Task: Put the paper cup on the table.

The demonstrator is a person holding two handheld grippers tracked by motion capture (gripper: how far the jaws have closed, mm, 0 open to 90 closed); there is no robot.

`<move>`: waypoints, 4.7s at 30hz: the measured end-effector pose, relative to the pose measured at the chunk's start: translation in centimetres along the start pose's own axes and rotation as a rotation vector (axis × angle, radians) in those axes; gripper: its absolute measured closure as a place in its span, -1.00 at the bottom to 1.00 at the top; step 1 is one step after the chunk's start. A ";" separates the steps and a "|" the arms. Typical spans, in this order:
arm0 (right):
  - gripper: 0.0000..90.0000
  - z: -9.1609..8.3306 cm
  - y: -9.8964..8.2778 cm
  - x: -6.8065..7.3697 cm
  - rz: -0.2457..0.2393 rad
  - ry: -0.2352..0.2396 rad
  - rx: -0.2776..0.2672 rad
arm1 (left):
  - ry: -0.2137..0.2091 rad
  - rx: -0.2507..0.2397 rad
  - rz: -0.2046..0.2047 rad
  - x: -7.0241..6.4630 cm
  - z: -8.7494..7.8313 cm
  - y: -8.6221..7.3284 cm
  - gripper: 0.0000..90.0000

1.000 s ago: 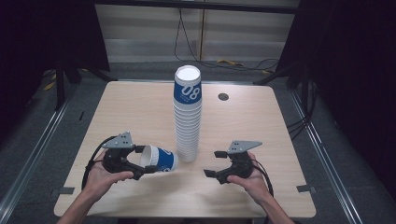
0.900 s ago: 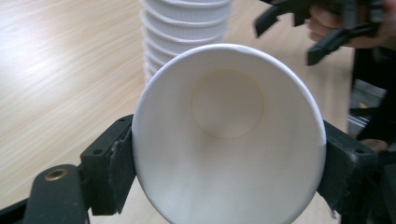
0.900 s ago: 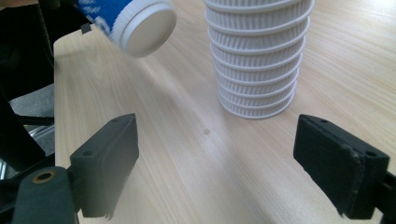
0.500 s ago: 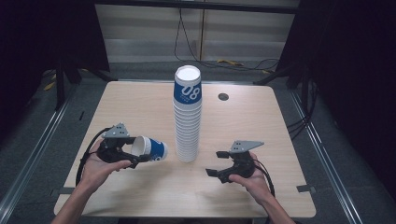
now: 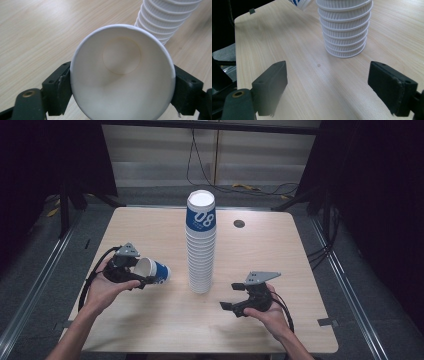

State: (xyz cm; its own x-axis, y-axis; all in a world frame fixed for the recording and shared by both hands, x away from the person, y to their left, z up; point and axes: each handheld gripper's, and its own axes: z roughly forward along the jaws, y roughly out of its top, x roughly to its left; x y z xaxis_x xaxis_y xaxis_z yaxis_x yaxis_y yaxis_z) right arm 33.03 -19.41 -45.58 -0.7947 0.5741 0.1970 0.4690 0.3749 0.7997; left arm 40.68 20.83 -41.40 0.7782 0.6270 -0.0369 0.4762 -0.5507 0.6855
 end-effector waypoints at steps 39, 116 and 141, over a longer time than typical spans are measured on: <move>-0.68 0.5 -0.4 -0.2 0.013 0.012 0.022 | 0.070 0.375 0.073 1.2 4.9 4.5 -0.68; -0.68 0.5 -0.3 -0.6 0.031 -0.002 0.016 | 0.072 0.032 -0.053 0.5 1.8 -4.7 -0.63; -0.63 0.1 -0.2 -0.4 0.026 -0.044 -0.024 | 0.010 -0.185 -0.065 -5.6 2.4 -6.5 -0.64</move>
State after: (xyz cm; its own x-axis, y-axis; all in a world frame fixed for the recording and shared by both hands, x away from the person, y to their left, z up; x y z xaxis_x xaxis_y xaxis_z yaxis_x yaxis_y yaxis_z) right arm 33.26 -19.64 -45.89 -0.7644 0.6153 0.1926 0.4794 0.3427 0.8079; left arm 34.26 19.56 -47.43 0.7435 0.6641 -0.0786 0.4414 -0.3990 0.8037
